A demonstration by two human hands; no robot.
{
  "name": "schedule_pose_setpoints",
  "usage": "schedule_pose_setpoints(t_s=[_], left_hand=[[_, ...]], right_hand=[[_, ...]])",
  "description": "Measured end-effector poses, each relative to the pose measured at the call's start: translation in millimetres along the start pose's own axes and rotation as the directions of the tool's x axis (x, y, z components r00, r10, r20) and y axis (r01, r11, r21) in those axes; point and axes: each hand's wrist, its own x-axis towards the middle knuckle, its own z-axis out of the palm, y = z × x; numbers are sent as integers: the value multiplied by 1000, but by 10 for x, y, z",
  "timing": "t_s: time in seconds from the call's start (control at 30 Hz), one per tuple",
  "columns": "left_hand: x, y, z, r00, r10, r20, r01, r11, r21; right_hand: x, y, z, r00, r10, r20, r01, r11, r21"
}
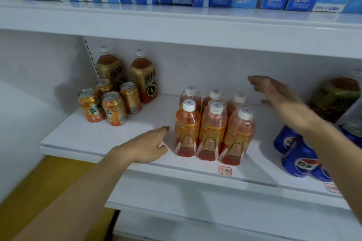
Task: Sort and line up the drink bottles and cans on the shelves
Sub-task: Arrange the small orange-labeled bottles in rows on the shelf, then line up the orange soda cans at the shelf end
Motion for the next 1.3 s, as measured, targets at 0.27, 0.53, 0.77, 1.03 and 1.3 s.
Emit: schedule_pose_setpoints(t_s=[0.27,0.53,0.77,1.03,1.3], left_hand=[[-295,-839,-348,997,40,-66,-31,992,124],[-555,-1791,-439,998,-26,-63,29,999,44],[-617,-2196,-199,976,-46,-213,-11,966,-257],[-553,-2088,-202,868,-193,-457,-191,721,-666],[-574,-1975,-211,945,-110,-309,-218,491,-843]], right_hand=[[561,-1165,645,971,-128,203,206,876,-436],[1070,-1947,2410,884,-218,413,401,809,-430],[1364,-1784,3485,899,-110,425,328,813,-482],[1224,-1652,3356,818,-301,490,429,887,-171],[1183,-1732,3138,536,-322,780,270,941,203]])
